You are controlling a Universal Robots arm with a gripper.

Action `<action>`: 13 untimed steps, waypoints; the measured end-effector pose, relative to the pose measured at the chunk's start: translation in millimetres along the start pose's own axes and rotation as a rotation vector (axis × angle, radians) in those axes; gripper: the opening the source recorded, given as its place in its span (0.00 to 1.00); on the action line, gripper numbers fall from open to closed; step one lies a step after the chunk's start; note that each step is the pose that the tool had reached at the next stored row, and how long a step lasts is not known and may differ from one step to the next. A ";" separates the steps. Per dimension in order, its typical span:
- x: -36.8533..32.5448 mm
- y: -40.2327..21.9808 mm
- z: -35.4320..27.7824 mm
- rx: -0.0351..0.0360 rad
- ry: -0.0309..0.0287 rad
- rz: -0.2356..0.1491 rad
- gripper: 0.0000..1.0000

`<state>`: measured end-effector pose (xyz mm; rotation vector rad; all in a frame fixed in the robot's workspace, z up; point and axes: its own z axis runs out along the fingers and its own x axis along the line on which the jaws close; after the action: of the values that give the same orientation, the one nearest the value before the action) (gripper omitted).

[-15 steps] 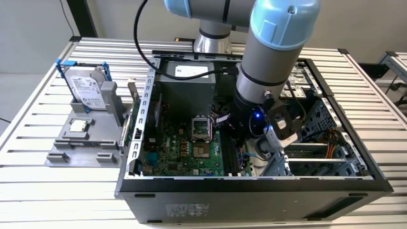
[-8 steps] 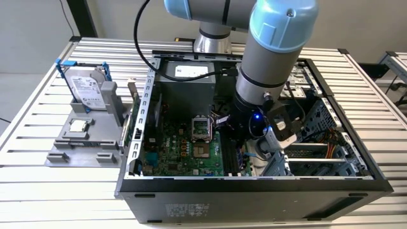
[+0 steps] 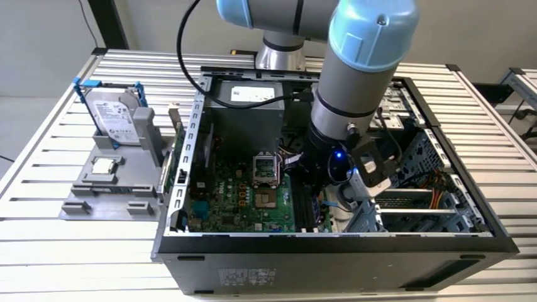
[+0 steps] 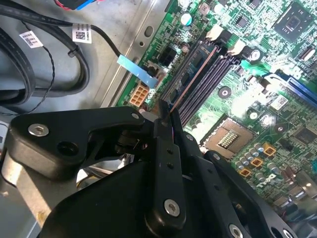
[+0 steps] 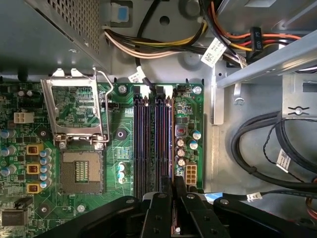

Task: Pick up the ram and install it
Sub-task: 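Insert the ram into the slot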

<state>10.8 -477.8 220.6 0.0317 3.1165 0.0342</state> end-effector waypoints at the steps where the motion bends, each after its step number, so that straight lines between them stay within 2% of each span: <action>1: 0.0 0.0 0.3 0.0000 0.0000 0.000 0.00; 7: 0.0 0.1 1.2 0.0001 0.0000 0.000 0.00; 8: 0.0 0.3 1.7 -0.0017 -0.0004 0.000 0.00; 13: 0.1 0.2 1.2 -0.0002 0.0000 0.000 0.00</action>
<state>10.8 -477.6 219.4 0.0317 3.1165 0.0345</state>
